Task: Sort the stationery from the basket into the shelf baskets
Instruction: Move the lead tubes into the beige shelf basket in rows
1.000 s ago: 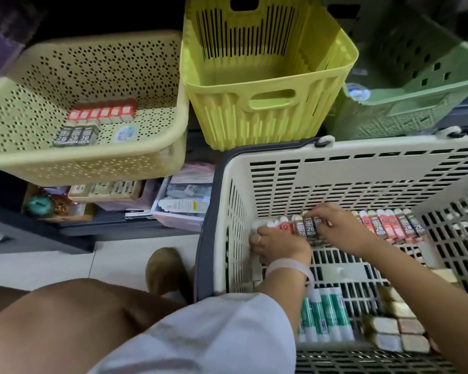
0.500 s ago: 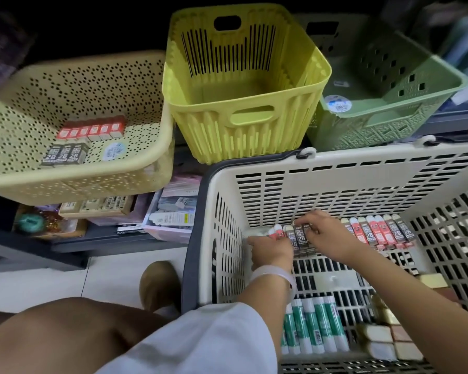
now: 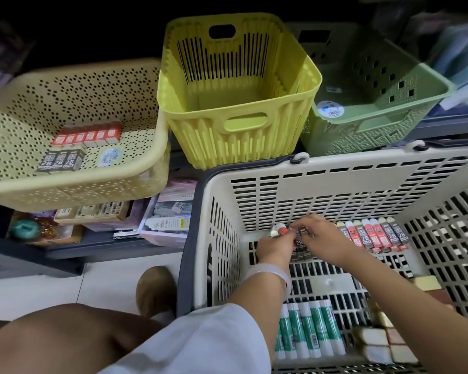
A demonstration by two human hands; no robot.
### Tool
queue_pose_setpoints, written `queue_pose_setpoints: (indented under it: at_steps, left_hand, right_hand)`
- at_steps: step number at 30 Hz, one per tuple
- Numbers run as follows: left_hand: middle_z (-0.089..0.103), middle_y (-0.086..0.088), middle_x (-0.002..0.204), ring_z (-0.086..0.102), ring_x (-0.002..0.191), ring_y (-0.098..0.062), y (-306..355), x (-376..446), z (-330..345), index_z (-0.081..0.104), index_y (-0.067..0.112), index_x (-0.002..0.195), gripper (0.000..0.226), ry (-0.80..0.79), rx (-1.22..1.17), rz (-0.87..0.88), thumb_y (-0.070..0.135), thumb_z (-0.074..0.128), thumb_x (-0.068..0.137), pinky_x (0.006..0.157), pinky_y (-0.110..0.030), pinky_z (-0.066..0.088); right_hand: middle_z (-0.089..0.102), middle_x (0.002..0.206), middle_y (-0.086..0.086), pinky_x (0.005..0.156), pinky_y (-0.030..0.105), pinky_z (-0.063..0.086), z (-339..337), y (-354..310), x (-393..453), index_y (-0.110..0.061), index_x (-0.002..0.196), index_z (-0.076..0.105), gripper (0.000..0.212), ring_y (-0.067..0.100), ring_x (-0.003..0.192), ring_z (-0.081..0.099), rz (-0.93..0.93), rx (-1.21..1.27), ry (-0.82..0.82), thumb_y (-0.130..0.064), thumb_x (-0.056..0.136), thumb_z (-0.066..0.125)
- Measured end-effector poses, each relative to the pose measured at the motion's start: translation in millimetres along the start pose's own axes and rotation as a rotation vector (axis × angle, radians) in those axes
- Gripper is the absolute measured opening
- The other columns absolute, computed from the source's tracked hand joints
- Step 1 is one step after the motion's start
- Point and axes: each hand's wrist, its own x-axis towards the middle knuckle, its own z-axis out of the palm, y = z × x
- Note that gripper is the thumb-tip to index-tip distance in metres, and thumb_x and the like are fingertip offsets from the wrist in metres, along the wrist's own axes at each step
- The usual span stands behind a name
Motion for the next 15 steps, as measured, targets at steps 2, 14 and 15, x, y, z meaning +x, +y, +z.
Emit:
queue_pose_setpoints:
  at_steps: [2, 14, 15]
  left_hand:
    - [0.065, -0.009, 0.107, 0.061, 0.094, -0.021, 1, 1, 0, 0.053, 0.008, 0.115, 0.046, 0.01, -0.021, -0.016, 0.028, 0.07, 0.077, 0.081, -0.029, 0.048]
    - [0.062, -0.011, 0.096, 0.06, 0.067, -0.018, 6, -8, -3, 0.05, 0.008, 0.118, 0.039, -0.149, -0.245, -0.125, 0.019, 0.064, 0.084, 0.044, -0.02, 0.051]
    - [0.062, -0.011, 0.097, 0.061, 0.069, -0.019, 7, -9, -3, 0.05, 0.008, 0.119, 0.04, -0.157, -0.253, -0.135, 0.019, 0.064, 0.084, 0.046, -0.021, 0.051]
  right_hand:
    - [0.049, 0.116, 0.002, 0.086, 0.017, 0.031, 0, -1, -1, -0.013, 0.123, 0.056, 0.036, 0.018, 0.112, 0.047, 0.016, 0.02, -0.002, -0.004, 0.09, 0.047]
    - [0.051, 0.127, 0.008, 0.091, 0.019, 0.032, 1, -7, -2, -0.012, 0.126, 0.054, 0.036, 0.02, 0.116, 0.047, 0.035, 0.011, -0.014, -0.008, 0.09, 0.049]
    - [0.05, 0.127, 0.008, 0.093, 0.019, 0.032, 2, -8, -1, -0.012, 0.127, 0.053, 0.037, 0.02, 0.118, 0.046, 0.042, -0.003, -0.015, -0.009, 0.091, 0.049]
